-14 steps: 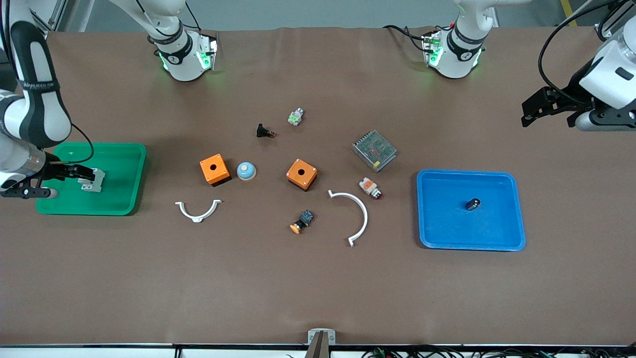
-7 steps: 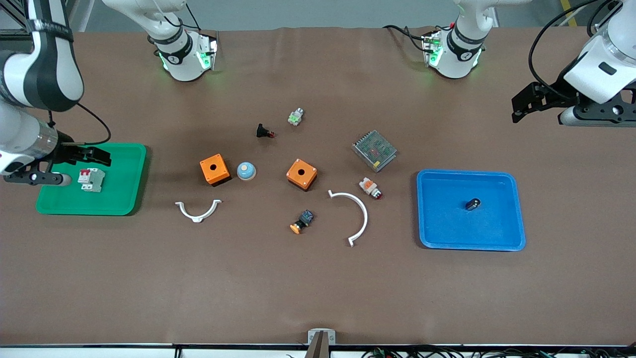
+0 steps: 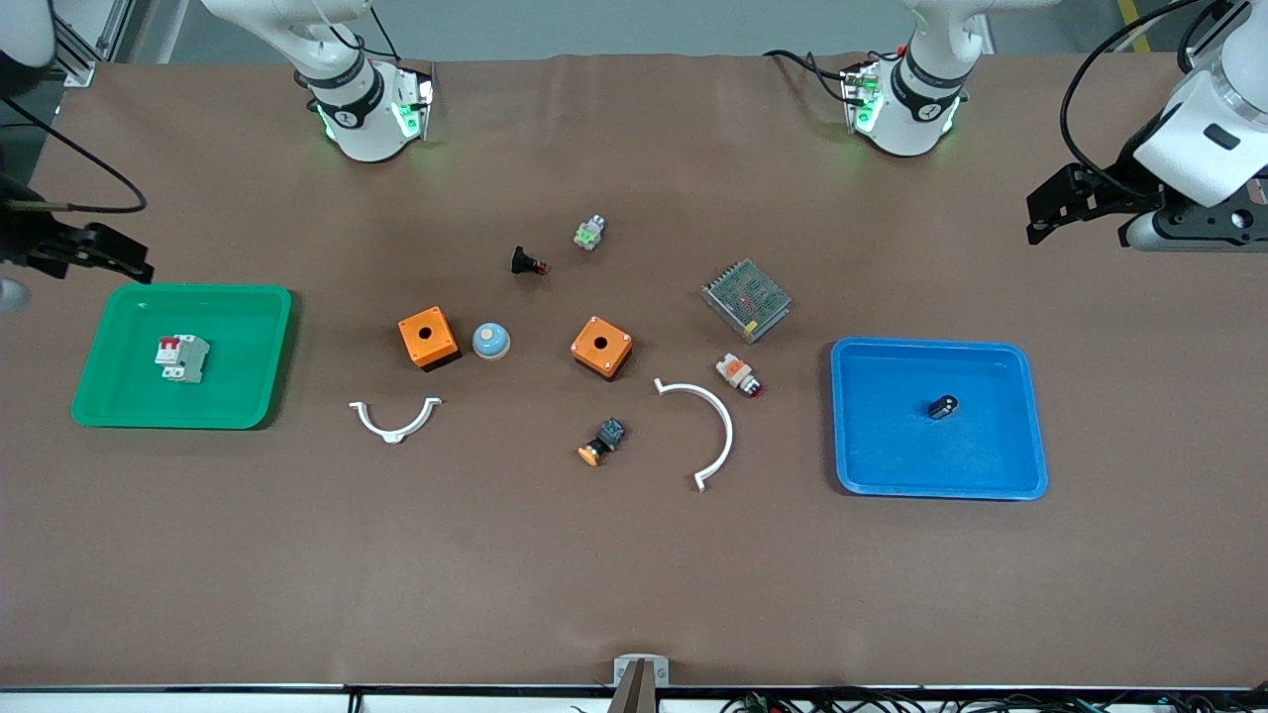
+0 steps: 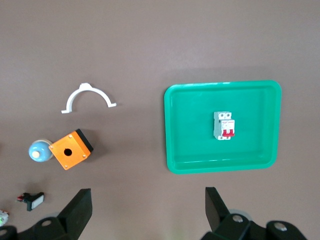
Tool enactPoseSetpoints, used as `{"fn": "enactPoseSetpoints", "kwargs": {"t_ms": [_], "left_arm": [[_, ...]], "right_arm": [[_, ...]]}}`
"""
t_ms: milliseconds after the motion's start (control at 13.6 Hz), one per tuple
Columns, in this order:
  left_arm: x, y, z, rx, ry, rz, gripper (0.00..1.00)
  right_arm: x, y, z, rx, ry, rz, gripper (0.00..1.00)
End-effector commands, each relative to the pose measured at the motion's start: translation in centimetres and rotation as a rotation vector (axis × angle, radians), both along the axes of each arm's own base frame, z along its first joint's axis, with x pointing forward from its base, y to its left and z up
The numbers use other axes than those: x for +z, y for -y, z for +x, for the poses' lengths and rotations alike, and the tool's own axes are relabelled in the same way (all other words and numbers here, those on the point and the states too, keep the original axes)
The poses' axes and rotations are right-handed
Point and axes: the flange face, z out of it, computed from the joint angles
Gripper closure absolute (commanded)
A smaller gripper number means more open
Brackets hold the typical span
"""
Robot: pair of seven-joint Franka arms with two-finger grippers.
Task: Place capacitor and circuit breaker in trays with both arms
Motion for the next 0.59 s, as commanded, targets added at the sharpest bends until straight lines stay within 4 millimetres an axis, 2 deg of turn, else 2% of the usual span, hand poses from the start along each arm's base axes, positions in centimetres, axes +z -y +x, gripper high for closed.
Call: {"fn": "enactPoseSetpoints", "kwargs": {"t_ms": [0,221,515], "left_arm": [[1.1,-0.5,-0.8,-0.001,0.009,0.006,0.00],[1.4,-0.8,-0.5,-0.001,0.019,0.036,0.00],[1.4,-0.6,-0.1,-0.008,0.024,0.050,0.00]], "right_arm": [[1.7,0.5,0.6,-0.024,0.028,0.018,0.00],[4.3,1.0,1.1,-0.034,0.096,0.011,0.00],[4.9,1.3,1.2,-0.046,0.120,0.056,0.00]]}}
